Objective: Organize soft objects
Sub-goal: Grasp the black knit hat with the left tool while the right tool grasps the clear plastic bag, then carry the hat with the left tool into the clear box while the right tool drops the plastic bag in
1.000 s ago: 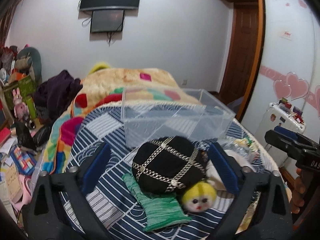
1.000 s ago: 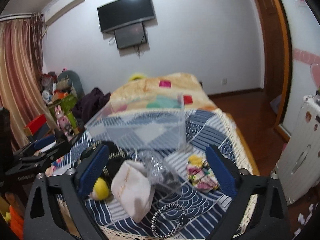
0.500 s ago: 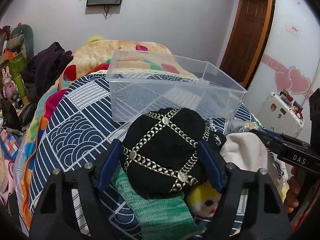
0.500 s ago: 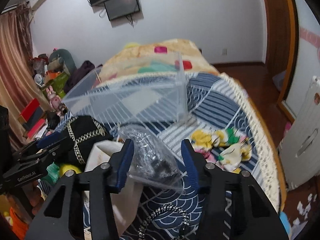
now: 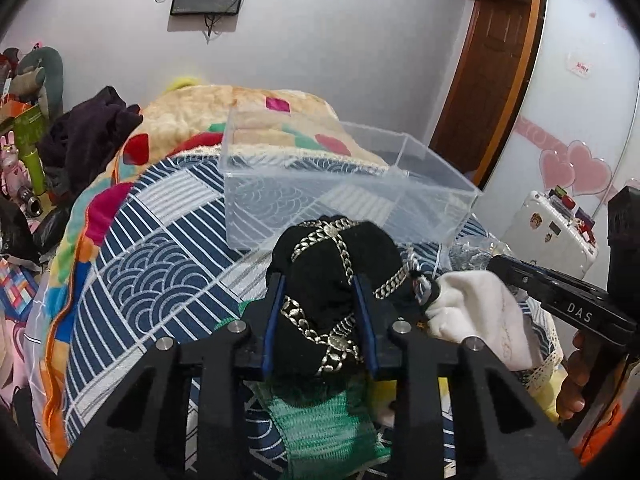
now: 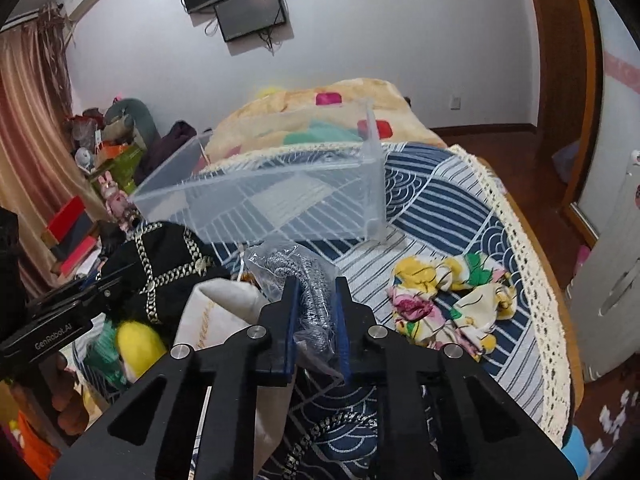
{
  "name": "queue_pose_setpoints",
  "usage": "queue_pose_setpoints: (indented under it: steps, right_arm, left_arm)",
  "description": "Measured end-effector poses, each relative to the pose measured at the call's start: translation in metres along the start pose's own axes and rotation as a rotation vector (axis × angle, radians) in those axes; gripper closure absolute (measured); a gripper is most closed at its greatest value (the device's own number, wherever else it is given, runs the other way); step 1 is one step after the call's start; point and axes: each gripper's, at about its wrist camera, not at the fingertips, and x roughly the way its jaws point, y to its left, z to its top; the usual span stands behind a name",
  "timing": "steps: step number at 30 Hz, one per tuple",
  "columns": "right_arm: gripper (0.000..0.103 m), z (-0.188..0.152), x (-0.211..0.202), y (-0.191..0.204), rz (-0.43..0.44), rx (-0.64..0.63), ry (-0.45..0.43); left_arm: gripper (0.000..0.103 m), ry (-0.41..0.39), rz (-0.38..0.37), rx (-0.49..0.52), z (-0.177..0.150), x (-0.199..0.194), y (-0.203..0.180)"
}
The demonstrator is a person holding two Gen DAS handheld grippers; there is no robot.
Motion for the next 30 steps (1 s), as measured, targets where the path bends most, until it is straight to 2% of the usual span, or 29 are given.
queue_pose_setpoints:
  steps: [1, 2, 3, 14, 22, 30]
  right_arm:
    - [0.088, 0.001, -0.002, 0.0, 0.001, 0.001, -0.009]
    - [0.088, 0.003, -0.005, 0.0, -0.002, 0.002, -0.021]
    - [0.088, 0.005, -0.007, 0.001, -0.006, 0.002, -0.032]
    - [0.088, 0.029, -0.033, 0.007, -0.018, -0.015, -0.132]
    - [0.088, 0.054, -0.039, 0.013, -0.017, -0.03, -0.198]
    - [0.088, 0.078, -0.038, 0.022, -0.014, -0.039, -0.25]
  left_arm:
    - [0.072, -0.01, -0.006, -0.001, 0.002, -0.004, 0.0]
    - [0.083, -0.022, -0.01, -0.004, 0.003, -0.008, 0.0]
    - [0.089, -0.027, -0.019, -0.004, 0.005, -0.011, -0.001]
    - [0.092, -0.128, -0.01, 0.028, 0.027, -0.043, -0.008]
    - [0.092, -0.218, 0.018, 0.041, 0.059, -0.058, -0.011]
    - [0.092, -0.22, 0.023, 0.027, 0.094, -0.042, -0.006]
